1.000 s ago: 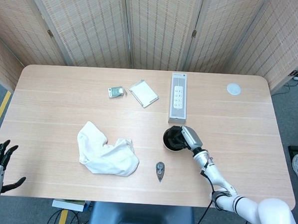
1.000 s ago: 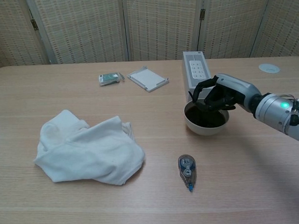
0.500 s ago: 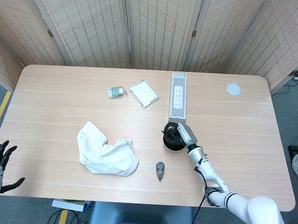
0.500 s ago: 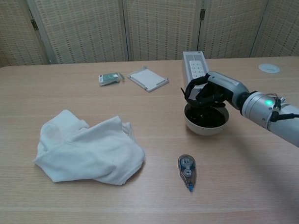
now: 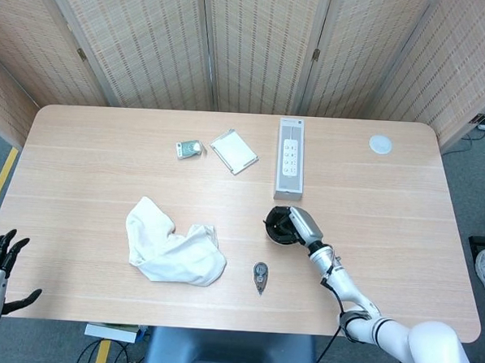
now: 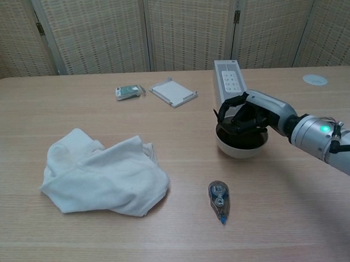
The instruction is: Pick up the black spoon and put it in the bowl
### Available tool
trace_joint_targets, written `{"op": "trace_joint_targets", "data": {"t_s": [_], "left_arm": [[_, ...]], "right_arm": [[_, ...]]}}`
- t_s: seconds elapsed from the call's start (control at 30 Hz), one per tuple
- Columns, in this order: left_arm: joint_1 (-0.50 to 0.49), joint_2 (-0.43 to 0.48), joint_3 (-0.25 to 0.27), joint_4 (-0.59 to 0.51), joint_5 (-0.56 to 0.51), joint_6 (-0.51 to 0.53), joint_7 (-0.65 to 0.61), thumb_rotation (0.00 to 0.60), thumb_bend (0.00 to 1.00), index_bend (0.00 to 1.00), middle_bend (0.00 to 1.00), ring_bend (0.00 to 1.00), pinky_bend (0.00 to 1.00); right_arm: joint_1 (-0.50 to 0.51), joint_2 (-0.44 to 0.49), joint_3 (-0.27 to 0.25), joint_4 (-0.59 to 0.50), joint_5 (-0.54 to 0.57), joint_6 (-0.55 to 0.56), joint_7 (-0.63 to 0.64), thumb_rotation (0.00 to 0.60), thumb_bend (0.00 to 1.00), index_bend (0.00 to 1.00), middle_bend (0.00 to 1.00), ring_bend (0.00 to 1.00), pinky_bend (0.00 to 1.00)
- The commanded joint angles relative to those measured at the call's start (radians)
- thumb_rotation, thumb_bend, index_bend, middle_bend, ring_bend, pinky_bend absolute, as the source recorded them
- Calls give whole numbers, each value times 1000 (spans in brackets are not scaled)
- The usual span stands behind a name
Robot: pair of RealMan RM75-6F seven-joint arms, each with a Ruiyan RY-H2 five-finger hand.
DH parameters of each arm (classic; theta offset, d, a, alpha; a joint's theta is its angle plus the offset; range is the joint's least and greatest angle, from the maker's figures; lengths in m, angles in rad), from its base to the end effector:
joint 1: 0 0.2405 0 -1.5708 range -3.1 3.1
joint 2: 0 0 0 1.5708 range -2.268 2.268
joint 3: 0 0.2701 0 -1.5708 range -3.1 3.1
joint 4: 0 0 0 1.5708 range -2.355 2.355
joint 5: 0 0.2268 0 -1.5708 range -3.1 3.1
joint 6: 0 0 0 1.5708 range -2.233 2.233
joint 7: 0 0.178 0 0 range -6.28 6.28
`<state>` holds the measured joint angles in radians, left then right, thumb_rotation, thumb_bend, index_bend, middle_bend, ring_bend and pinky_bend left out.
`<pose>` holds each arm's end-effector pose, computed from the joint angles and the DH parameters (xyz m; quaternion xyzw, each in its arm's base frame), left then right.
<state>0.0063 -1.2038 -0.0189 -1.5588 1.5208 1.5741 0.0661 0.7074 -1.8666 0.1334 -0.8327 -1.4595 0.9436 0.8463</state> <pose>-0.3440 0.1799 0.1337 -0.5776 -0.3832 -0.3712 0.6179 -0.2073 -0.4050 -0.1106 0.5616 -0.6146 0.5013 0.2356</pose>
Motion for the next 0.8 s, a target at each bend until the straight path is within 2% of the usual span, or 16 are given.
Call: {"op": "trace_joint_targets", "data": {"t_s": [0.03, 0.27, 0.57, 0.8], "left_arm": [[0, -2, 1, 0, 3, 0, 1, 600, 153, 159, 55, 68, 140], [-3, -3, -1, 1, 4, -2, 0, 600, 153, 159, 55, 68, 140], [-2, 1, -3, 2, -4, -4, 1, 600, 153, 159, 55, 68, 140], [-2, 1, -4, 4, -7, -6, -1, 600, 153, 159, 55, 68, 140]], "right_arm": [[-10, 12, -5, -8, 1, 6, -4, 600, 517, 801, 1000, 1000, 1000], [-9, 29, 6, 11, 23, -20, -25, 600, 517, 801, 1000, 1000, 1000], [37, -20, 34, 80, 32, -48, -18, 600, 518, 801, 1000, 1000, 1000], [52, -55, 25, 106, 15, -45, 9, 600, 517, 802, 1000, 1000, 1000]]}}
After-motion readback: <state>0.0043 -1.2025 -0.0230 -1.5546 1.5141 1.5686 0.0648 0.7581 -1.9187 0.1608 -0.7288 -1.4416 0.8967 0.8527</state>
